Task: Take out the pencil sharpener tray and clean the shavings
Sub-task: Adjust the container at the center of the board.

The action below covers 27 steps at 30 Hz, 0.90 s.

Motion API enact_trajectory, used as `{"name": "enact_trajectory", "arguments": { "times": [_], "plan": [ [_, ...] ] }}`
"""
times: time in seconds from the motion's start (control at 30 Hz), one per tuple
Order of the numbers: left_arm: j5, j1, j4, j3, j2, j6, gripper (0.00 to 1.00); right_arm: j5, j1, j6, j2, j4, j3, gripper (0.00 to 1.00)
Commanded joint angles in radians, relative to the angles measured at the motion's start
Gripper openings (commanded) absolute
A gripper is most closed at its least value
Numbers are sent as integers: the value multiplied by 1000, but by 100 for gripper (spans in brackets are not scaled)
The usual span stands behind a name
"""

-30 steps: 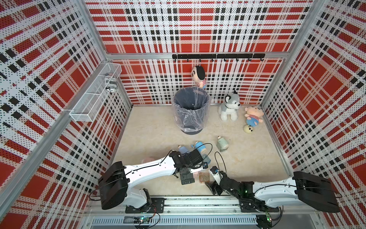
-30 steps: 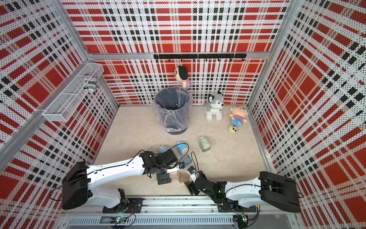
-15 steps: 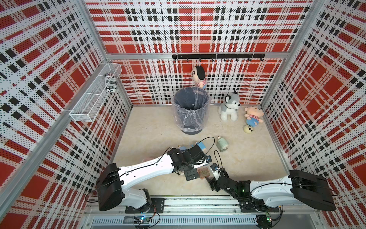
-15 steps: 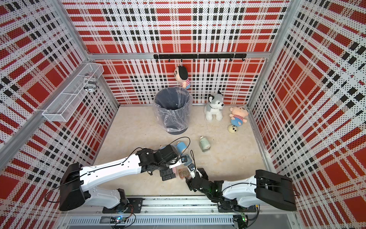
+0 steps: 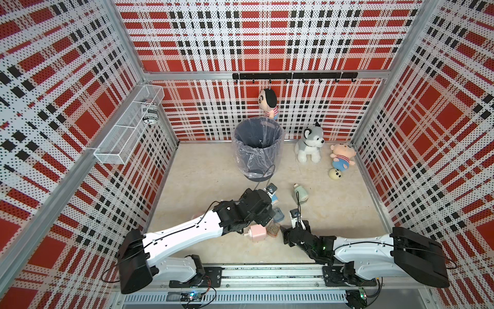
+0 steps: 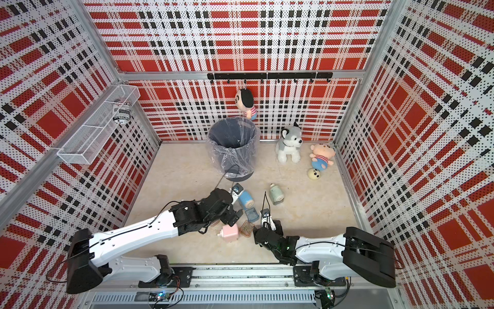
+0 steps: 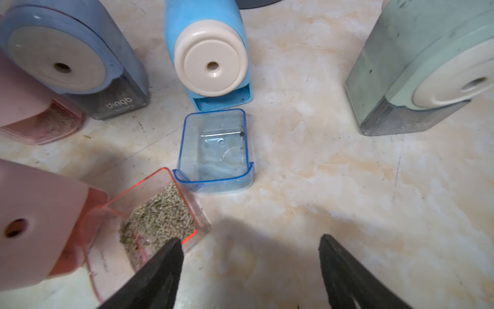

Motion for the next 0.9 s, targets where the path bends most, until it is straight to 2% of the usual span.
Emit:
{"name": "enact_trajectory", "arguments": {
  "times": [0.0, 0.1, 0.17, 0.3, 0.4, 0.57, 0.73, 0.87],
  "plan": [
    [-65, 56, 173, -48, -70, -124, 98, -13, 51, 65, -37, -102, 13, 84],
    [-37, 107, 167, -47, -59, -166, 98, 15, 115, 121, -35, -178, 32, 91],
    [-26, 139, 153, -40, -37, -205, 98, 15, 147, 161, -23, -184, 39, 100],
    [-22, 171, 157, -59, -28, -240, 98, 100, 215, 300, 23, -224, 67, 100],
    [-19, 170, 192, -93, -45, -235, 98, 118, 230, 333, 97, -204, 106, 100],
    [-28, 176, 196, -92, -76, -235, 98, 153, 236, 363, 315, -250, 266, 100],
    [2, 182, 202, -104, -92, -235, 98, 177, 246, 429, 470, -309, 402, 100],
    [21, 182, 201, -100, -87, -235, 98, 249, 253, 561, 552, -434, 487, 100]
  ]
}}
